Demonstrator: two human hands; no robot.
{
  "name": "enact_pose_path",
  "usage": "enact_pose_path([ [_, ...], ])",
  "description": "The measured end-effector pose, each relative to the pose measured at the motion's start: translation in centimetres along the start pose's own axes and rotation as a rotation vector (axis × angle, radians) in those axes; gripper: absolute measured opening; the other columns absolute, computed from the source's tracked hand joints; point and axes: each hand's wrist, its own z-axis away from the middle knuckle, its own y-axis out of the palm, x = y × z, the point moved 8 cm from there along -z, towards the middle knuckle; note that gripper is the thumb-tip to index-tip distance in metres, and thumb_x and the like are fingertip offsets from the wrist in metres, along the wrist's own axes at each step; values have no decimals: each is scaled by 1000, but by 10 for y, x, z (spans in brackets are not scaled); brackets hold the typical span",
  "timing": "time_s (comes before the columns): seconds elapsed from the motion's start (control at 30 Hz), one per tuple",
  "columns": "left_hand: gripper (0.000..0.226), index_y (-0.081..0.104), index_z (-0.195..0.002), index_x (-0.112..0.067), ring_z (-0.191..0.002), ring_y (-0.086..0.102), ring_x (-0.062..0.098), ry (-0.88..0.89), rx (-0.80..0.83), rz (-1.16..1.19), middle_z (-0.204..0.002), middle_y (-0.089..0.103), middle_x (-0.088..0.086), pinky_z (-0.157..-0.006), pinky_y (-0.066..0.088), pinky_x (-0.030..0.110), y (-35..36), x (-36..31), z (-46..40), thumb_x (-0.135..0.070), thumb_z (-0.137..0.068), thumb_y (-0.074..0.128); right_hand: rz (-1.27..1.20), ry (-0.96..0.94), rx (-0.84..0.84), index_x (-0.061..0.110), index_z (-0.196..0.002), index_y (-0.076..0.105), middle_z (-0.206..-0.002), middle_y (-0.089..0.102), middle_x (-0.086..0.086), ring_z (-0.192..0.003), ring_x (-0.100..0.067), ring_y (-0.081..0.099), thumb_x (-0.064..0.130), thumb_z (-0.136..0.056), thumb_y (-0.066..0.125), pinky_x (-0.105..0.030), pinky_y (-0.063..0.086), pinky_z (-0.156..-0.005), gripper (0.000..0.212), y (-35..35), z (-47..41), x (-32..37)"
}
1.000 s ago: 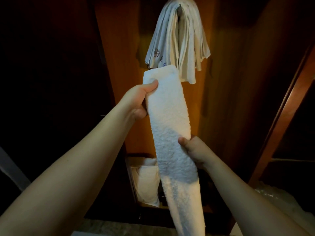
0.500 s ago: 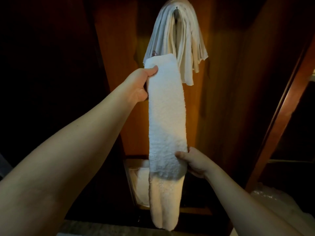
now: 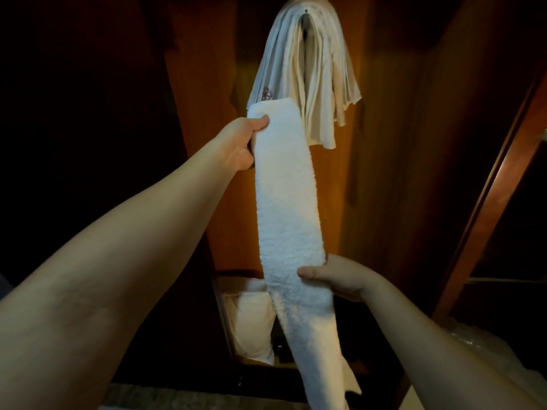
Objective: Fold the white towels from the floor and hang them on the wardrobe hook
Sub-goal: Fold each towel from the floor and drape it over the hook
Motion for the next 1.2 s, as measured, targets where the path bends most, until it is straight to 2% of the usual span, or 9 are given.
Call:
enact_pose_path([
  [0.07,35,52,-114,-8,-91,73,36,-3,-20,25,-108,71,18,-80,59,58,-4,2,-5,-14,-87,75,-53,-3,27,10,-122,67,-122,73,-14,-112,-31,70,25,-75,83,-45,55,-99,51,0,2,-1],
  [0.17,45,47,-127,-9,-95,71,35,-24,-70,63,-110,69,17,-81,59,57,-15,9,-13,-11,-89,73,-178,4,61,8,-118,67,-114,75,-14,-103,-28,73,21,-63,84,-37,59,-83,59,3,9,-4],
  [0.37,62,40,-147,-9,-91,67,33,-48,-180,90,-104,65,17,-81,56,56,-40,29,-29,-11,-92,70,-89,33,153,6,-129,58,-121,71,-12,-112,-28,68,27,-64,80,-38,55,-92,72,21,24,3],
  [0.53,39,47,-134,-5,-87,67,32,-128,-174,92,-96,64,18,-72,58,47,-61,58,-32,-14,-99,62,-192,-73,87,10,-115,68,-107,76,-11,-97,-26,74,37,-44,99,-35,59,-80,82,24,33,30],
  [0.63,21,51,-120,-5,-79,67,23,-166,-101,93,-94,66,12,-63,59,37,-66,77,-33,-19,-105,52,-276,-141,37,11,-96,80,-97,78,-11,-86,-24,76,28,-60,85,-35,62,-73,40,21,32,52],
  [0.73,42,57,-118,-9,-84,67,24,-226,85,-47,-98,69,11,-73,55,35,-57,100,-26,-42,-109,33,-371,-227,-66,14,-84,84,-89,79,-9,-81,-21,77,22,-73,66,-32,62,-70,22,10,29,78],
  [0.9,68,44,-146,-6,-130,53,38,-273,277,-266,-145,53,19,-98,47,49,-43,131,-1,-57,-105,29,-536,-328,-92,10,-128,63,-119,73,-15,-107,-29,72,29,-76,72,-40,61,-80,55,2,27,121],
  [1.03,61,60,-117,-10,-117,61,28,-99,141,-173,-125,66,5,-102,44,42,-41,118,16,-64,-100,36,-450,-382,-83,17,-138,54,-133,68,-7,-123,-23,65,46,-84,67,-35,58,-92,62,5,24,143],
  [1.2,47,58,-125,-31,-113,55,0,548,-80,-441,-118,59,-18,-96,45,27,-31,68,71,-63,-98,38,-237,-417,-103,22,-150,42,-143,60,-6,-131,-24,58,66,-95,33,-47,50,-105,71,15,23,166],
])
